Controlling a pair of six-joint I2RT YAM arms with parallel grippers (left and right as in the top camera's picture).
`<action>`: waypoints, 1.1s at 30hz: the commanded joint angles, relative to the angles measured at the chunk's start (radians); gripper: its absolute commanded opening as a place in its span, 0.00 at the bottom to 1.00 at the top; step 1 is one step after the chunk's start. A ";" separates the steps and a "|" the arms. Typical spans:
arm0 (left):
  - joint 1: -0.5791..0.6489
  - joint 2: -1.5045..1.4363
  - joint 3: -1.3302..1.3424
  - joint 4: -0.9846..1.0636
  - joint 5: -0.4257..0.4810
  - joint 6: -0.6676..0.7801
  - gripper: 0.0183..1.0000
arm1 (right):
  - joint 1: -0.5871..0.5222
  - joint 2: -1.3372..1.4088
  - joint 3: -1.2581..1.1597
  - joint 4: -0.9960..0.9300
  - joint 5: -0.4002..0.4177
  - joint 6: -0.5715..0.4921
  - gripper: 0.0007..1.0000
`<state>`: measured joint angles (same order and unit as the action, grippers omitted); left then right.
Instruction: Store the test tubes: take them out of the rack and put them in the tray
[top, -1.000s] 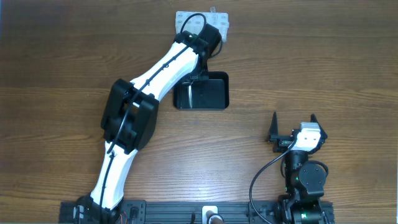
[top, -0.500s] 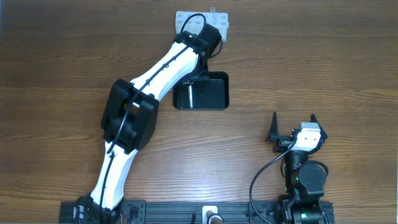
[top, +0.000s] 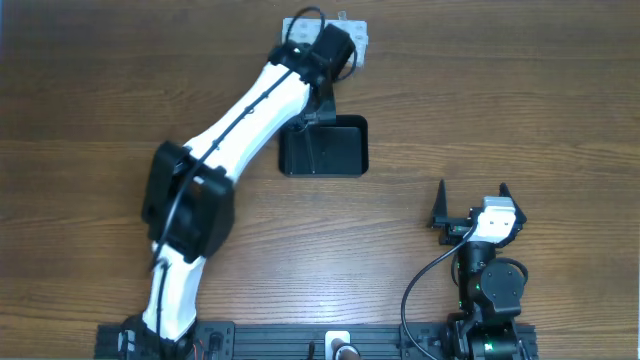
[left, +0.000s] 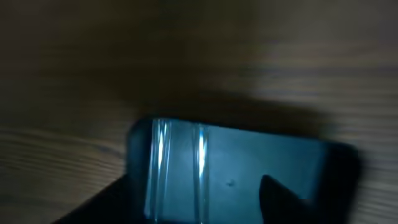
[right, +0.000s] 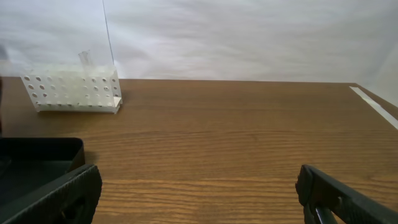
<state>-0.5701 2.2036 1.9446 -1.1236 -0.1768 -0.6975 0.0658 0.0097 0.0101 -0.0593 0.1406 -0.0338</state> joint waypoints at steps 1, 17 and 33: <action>-0.008 -0.299 -0.002 0.085 -0.192 0.034 0.74 | -0.006 -0.002 -0.005 -0.003 0.010 0.002 0.99; 0.322 -0.884 -0.481 0.846 -0.036 0.538 1.00 | -0.006 -0.002 -0.005 -0.003 0.010 0.002 0.99; 0.549 -1.404 -1.266 1.250 0.177 0.668 1.00 | -0.006 -0.002 -0.005 -0.003 0.010 0.002 0.99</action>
<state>-0.0387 0.8894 0.7414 0.1169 -0.0368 -0.0597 0.0658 0.0101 0.0101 -0.0593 0.1406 -0.0334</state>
